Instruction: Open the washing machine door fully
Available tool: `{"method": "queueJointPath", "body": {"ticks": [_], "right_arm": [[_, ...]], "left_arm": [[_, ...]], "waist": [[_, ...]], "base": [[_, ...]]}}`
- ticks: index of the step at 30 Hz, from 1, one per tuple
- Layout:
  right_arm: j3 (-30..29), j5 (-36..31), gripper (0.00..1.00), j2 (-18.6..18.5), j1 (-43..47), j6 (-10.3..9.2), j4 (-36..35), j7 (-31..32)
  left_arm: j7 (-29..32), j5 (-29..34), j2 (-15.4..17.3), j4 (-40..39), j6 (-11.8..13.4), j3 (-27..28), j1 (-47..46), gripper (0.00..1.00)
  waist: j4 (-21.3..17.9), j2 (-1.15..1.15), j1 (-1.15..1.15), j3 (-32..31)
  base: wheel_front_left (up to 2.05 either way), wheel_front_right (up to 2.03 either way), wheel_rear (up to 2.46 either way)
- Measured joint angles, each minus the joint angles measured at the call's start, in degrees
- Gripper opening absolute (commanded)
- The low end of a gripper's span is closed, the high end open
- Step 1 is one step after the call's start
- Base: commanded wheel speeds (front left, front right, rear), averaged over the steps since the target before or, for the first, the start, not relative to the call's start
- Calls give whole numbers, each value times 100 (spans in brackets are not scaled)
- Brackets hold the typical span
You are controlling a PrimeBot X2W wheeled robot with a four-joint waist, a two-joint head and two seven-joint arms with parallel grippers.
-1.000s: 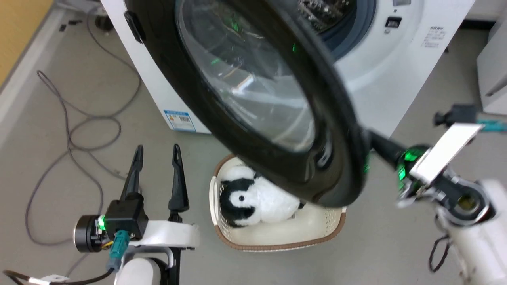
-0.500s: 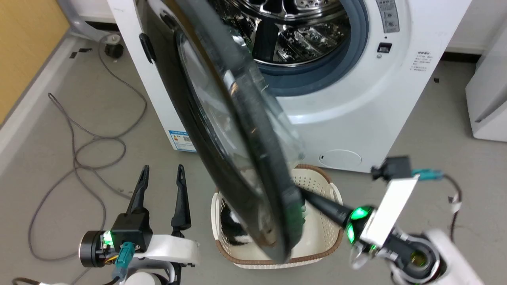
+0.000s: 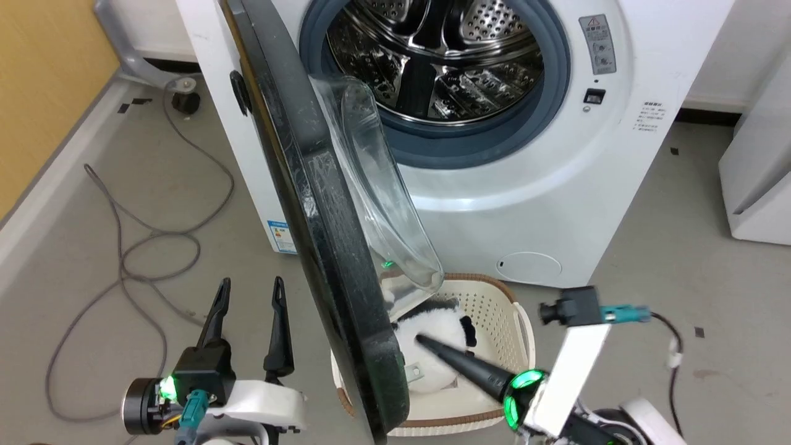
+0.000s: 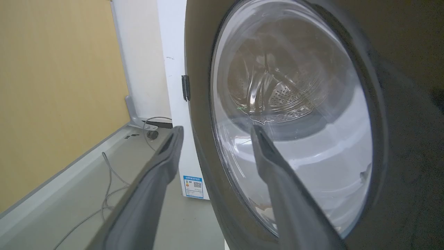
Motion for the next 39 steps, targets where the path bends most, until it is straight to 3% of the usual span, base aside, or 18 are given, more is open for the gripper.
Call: {"method": "queueJointPath", "body": {"ticks": [7, 15, 18, 22, 24, 27, 32, 38, 39], "right_arm": [[-517, -545, 0, -163, 24, 0, -303, -1430], [-956, -2424, 0, -659, 36, 1, -55, -3966], [-1424, -3711, 0, -720, 92, 3, 126, -4111], [-2501, -6136, 0, -363, 242, 4, -356, -4121], [-2819, -6738, 0, 35, 424, 4, -588, -4121], [-2905, -7738, 0, 270, 748, 8, -828, -4120], [-3087, -8402, 0, 490, 1172, 7, -877, -4120], [-3297, -8528, 0, 662, 1533, 7, -616, -4120], [-3342, -8523, 37, 671, 1564, 7, -526, -4120]], "left_arm": [[0, 0, 0, 29, -8, 73, 89, 100], [0, 3, -1, 70, -52, 114, 153, 100], [0, 37, -1, 65, -58, 149, 164, 100], [0, 42, -1, 52, -62, 201, 172, 100], [0, 42, -2, 49, -79, 210, 173, 100], [0, 42, -1, 48, -83, 227, 188, 100], [0, 42, -2, 48, -86, 241, 193, 100], [0, 42, -1, 47, -82, 258, 194, 100], [0, 42, -1, 47, -82, 260, 194, 100]], "waist": [[-59, 0, 0, -124], [-123, 0, 0, -229], [-160, 0, 1, -255], [-230, 0, 1, -241], [-256, 0, 1, -235], [-293, 0, 1, -233], [-319, 0, 1, -234], [-320, 0, 1, -236], [-319, 0, 1, -235]], "base": [[0, 0, 0], [0, 0, 0], [0, 0, 0], [0, 0, 0], [0, 0, 0], [0, 0, 0], [0, 0, 0], [0, 0, 0], [0, 0, 0]]}}
